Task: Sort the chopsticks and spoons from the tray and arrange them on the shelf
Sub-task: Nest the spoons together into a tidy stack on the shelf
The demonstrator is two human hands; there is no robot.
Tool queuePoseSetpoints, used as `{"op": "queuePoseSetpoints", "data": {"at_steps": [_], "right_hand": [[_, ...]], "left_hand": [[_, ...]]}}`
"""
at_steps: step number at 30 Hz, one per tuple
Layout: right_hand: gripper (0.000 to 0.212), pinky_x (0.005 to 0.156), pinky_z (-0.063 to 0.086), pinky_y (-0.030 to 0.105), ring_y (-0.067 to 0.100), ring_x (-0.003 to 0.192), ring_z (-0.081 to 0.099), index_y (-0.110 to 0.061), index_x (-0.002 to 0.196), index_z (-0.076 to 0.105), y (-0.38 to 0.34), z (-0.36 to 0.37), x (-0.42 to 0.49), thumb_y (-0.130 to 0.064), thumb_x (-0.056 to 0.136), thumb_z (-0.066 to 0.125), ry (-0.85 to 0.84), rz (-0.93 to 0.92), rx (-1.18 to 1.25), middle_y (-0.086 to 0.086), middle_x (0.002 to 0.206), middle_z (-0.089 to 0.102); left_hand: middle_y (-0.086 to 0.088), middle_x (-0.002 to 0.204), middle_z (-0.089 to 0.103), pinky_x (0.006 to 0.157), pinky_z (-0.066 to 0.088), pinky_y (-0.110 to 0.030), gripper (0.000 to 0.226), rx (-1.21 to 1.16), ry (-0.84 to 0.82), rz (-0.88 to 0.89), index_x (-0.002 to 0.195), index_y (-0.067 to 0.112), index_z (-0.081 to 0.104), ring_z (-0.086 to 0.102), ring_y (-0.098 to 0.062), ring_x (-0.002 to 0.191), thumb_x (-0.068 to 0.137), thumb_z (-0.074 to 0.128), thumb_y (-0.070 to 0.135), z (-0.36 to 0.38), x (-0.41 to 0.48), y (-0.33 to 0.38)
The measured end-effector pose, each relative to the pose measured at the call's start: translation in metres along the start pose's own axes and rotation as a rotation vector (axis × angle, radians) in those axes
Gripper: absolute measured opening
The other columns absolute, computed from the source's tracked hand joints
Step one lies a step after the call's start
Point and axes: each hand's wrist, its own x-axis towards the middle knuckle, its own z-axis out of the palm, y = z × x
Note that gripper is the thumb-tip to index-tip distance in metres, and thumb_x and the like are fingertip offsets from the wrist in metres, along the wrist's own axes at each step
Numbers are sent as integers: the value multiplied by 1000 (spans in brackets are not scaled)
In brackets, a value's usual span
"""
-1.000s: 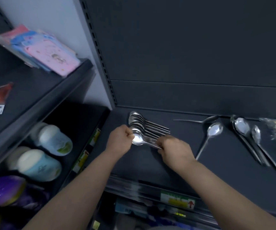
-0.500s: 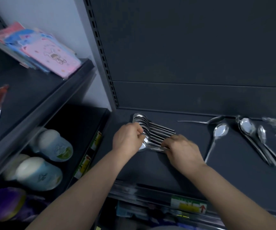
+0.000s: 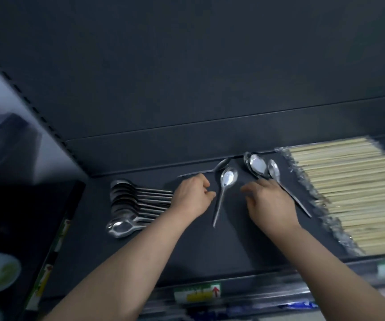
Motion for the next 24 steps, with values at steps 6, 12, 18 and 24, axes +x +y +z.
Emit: {"op": "queuePoseSetpoints", "data": {"at_steps": [6,12,18,24], "right_hand": [[39,82,47,38,32,112,50,-15,124,56,58,-10,14,-4,88,47,-46,201,-41,10,116,58],[25,83,45,38,34,107,56,-10,113,51,81,-11,31,-4,89,50,-155,276,57,15,114,58],[27,79,46,29,30,104,62,-7,108,62,92,-20,52,-13,83,57,-414,355,84,15,109,66],[26,79,45,30,33,105,61,-6,106,65,93,-30,55,-24,92,51,-386,325,66,17,110,66]], "left_hand": [[-3,100,70,83,51,-36,29,-10,-20,-85,102,17,59,63,-25,100,82,71,35,32,16,37],[-5,93,72,79,52,-32,18,-44,-32,-176,86,13,70,65,-25,94,84,70,31,40,23,60],[0,75,60,77,53,-34,15,-61,-49,-226,74,24,65,67,-26,85,87,66,30,44,24,70],[1,73,69,72,54,-32,16,-389,-18,-323,72,20,64,64,-17,71,87,67,26,52,20,71]]}}
